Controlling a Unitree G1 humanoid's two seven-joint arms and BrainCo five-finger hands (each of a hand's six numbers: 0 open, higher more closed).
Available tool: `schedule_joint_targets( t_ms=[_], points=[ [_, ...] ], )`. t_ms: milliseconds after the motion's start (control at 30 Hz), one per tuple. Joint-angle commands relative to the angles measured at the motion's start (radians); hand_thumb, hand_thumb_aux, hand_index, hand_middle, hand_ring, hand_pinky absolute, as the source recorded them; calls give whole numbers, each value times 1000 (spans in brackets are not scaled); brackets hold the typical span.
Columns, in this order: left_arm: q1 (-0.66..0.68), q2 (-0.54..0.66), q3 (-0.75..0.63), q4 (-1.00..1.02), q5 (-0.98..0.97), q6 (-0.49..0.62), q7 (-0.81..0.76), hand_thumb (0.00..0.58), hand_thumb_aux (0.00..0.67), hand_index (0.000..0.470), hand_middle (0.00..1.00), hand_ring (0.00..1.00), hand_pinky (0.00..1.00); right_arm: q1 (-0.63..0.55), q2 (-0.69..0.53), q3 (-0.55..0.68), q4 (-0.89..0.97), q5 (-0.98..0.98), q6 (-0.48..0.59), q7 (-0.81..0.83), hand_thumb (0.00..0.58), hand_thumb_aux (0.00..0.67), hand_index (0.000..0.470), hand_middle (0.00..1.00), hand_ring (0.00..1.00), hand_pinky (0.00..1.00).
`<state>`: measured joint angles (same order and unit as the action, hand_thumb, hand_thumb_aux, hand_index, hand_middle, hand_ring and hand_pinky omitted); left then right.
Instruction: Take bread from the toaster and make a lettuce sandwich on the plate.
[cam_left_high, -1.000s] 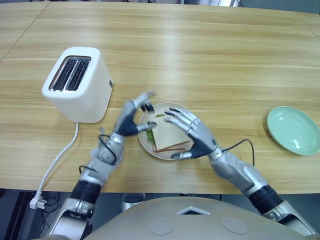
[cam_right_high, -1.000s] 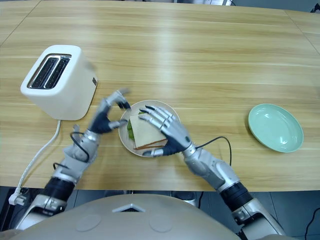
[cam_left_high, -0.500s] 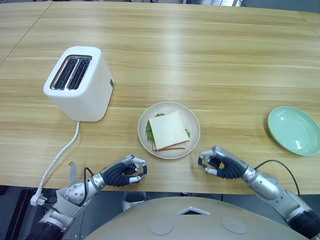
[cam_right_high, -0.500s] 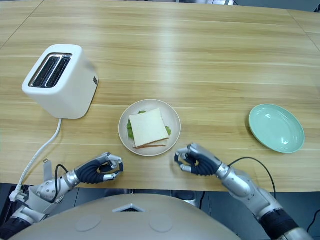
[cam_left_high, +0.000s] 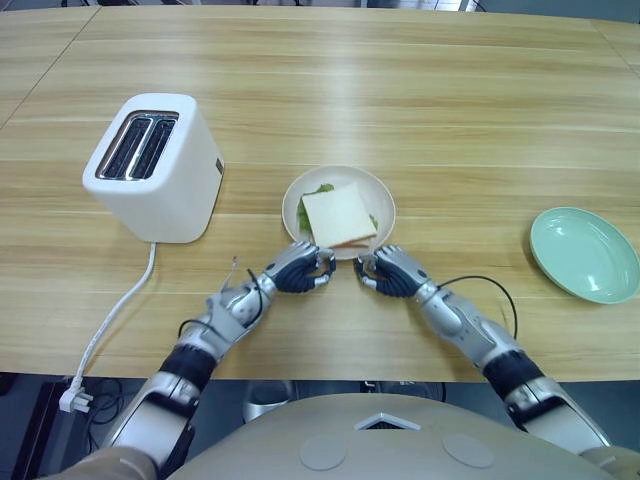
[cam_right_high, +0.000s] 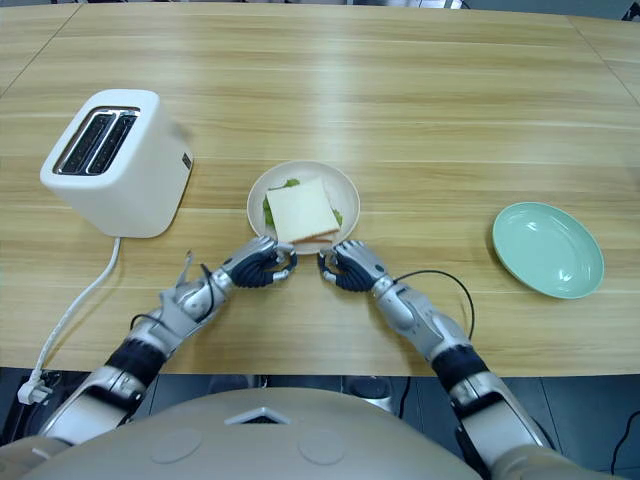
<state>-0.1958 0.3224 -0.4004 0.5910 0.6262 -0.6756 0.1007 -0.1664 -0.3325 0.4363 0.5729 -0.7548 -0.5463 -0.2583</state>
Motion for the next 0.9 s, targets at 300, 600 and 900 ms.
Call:
schedule_joint_targets(
  t_ms=[300,600,900],
  points=[
    [-400,-169,-35,592,76,172,307,580,670,460,1000,1000,1000,-442,249,6,642,23,202,-185,580,670,460,1000,1000,1000],
    [-394,-183,82,634,-90,-54,357,482,394,271,1000,1000,1000,-467,295,-17,717,87,136,-282,554,528,363,698,698,698],
    [-290,-159,295,363,-319,-431,384,0,0,0,0,0,0,-325,122,-131,368,148,-278,-558,0,0,0,0,0,0]
  ],
)
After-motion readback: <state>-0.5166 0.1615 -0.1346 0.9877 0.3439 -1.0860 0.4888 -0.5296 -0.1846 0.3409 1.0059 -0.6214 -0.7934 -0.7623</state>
